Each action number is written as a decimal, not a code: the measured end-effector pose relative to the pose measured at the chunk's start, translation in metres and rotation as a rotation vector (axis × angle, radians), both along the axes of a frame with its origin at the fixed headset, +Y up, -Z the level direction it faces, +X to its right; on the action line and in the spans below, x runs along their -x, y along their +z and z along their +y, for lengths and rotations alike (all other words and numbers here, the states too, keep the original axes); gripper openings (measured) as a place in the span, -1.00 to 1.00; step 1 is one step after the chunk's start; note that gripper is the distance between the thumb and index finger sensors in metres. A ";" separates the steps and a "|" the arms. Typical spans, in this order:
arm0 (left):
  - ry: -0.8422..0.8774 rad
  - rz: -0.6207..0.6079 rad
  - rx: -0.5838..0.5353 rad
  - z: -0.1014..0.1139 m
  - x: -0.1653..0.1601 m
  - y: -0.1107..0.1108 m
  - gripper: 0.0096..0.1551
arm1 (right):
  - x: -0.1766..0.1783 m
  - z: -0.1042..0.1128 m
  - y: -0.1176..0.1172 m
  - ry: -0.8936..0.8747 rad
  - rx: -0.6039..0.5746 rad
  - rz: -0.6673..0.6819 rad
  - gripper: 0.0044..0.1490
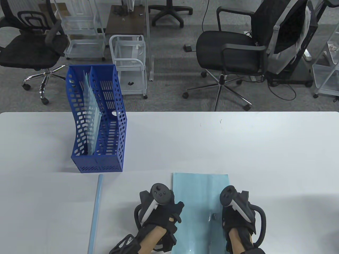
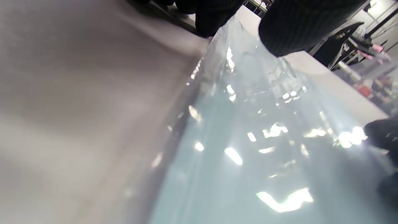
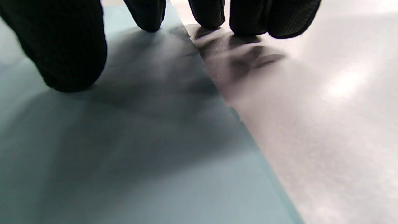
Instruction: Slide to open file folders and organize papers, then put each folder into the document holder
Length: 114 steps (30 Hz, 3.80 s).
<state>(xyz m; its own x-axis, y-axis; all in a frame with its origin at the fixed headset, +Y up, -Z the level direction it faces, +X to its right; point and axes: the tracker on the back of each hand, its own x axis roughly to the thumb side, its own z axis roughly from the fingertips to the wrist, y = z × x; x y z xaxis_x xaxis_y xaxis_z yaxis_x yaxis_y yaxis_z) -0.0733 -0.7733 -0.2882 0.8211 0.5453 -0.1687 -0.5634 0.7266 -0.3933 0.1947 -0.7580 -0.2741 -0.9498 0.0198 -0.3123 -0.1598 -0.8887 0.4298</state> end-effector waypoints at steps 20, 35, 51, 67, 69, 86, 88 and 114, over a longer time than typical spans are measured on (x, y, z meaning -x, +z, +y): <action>0.630 0.114 0.154 -0.011 0.029 0.021 -0.44 | -0.031 0.013 0.003 -0.237 -0.107 -0.055 0.01; 0.886 -0.201 -0.307 0.028 0.110 0.045 -0.47 | -0.002 0.007 0.001 -1.291 -0.263 0.104 0.21; 0.975 -0.090 -0.459 0.023 0.137 0.055 -0.31 | 0.037 0.051 0.030 -1.352 -0.656 0.224 -0.09; 1.079 -0.085 -0.447 0.023 0.134 0.057 -0.49 | 0.047 0.044 0.034 -1.371 -0.752 0.097 -0.49; 1.077 -0.080 -0.489 0.027 0.132 0.060 -0.50 | 0.050 0.048 0.037 -1.409 -0.782 0.114 -0.51; 1.064 -0.073 -0.492 0.030 0.137 0.062 -0.33 | 0.046 0.051 0.037 -1.392 -0.729 0.129 -0.04; 1.082 -0.059 -0.487 0.027 0.137 0.060 -0.29 | 0.045 0.045 0.035 -1.382 -0.729 0.113 -0.07; 0.979 0.012 -0.338 0.023 0.144 0.052 -0.50 | 0.041 0.052 0.036 -1.132 -0.837 0.012 -0.45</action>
<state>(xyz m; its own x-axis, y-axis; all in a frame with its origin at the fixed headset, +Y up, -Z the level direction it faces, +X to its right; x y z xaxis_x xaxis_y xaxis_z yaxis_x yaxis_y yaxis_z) -0.2169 -0.7503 -0.2365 -0.0085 0.9937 0.1120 -0.9693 0.0194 -0.2450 0.1541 -0.7065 -0.2383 -0.2968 0.9378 0.1801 -0.9508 -0.2725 -0.1477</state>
